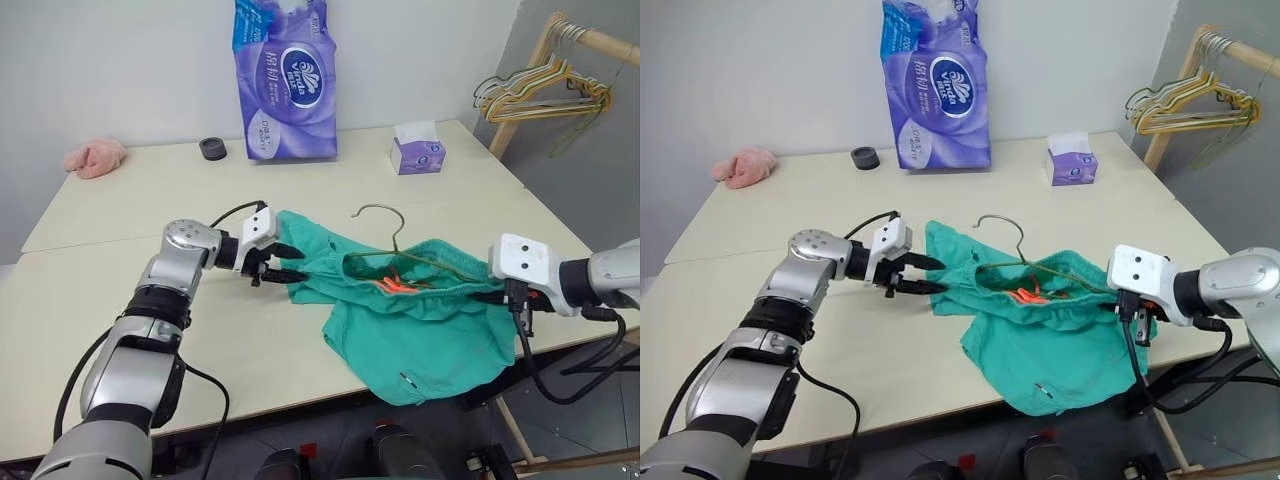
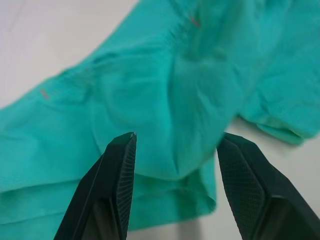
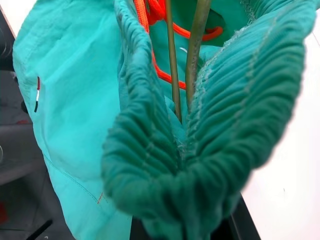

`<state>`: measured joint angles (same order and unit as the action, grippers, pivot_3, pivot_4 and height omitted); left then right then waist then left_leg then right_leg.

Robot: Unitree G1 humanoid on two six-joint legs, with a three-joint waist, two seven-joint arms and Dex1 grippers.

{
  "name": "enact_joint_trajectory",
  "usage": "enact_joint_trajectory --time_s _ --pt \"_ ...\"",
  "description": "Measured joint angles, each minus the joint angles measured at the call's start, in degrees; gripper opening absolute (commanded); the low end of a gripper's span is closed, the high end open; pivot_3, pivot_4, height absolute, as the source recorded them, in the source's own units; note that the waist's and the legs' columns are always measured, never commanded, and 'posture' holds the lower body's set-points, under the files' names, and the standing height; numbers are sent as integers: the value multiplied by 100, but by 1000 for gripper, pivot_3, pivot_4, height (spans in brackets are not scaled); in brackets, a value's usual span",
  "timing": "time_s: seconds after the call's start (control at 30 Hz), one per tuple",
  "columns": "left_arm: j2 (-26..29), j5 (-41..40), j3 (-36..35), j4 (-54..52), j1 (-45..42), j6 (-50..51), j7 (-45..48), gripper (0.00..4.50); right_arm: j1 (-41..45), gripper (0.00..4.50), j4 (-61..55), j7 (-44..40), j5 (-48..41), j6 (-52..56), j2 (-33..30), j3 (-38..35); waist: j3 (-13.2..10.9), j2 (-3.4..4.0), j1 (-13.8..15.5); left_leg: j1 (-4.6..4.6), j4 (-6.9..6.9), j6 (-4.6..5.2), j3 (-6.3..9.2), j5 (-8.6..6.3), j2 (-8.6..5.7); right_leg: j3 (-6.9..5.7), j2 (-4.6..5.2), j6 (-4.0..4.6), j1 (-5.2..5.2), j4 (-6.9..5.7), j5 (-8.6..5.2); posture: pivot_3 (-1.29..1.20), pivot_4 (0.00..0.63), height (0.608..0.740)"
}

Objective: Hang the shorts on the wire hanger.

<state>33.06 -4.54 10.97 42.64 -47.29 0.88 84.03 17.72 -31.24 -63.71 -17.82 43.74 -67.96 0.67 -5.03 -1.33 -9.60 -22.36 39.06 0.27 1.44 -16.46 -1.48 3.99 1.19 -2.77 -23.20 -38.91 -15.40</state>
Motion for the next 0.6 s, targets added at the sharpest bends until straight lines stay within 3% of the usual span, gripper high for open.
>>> enact_joint_trajectory --time_s 0.3,0.4,0.6 --pt "-389 314 10 319 -70 -214 -532 2605 -59 0 -6 34 -133 -6 -4 -38 0 0 4 -1 2 0 0 0 0 0 0 0 0 0 0 -242 61 740" --pt "-513 401 13 475 -75 -313 -683 2020 -32 0 -6 60 -147 -1 1 -38 0 0 -3 0 1 0 0 0 0 0 0 0 0 -1 0 -242 58 740" --pt "-670 529 10 923 -108 -517 -989 159 -11 0 -12 127 -187 37 31 -39 0 0 -1 -1 1 0 0 0 0 0 0 0 0 -1 0 -243 58 740"
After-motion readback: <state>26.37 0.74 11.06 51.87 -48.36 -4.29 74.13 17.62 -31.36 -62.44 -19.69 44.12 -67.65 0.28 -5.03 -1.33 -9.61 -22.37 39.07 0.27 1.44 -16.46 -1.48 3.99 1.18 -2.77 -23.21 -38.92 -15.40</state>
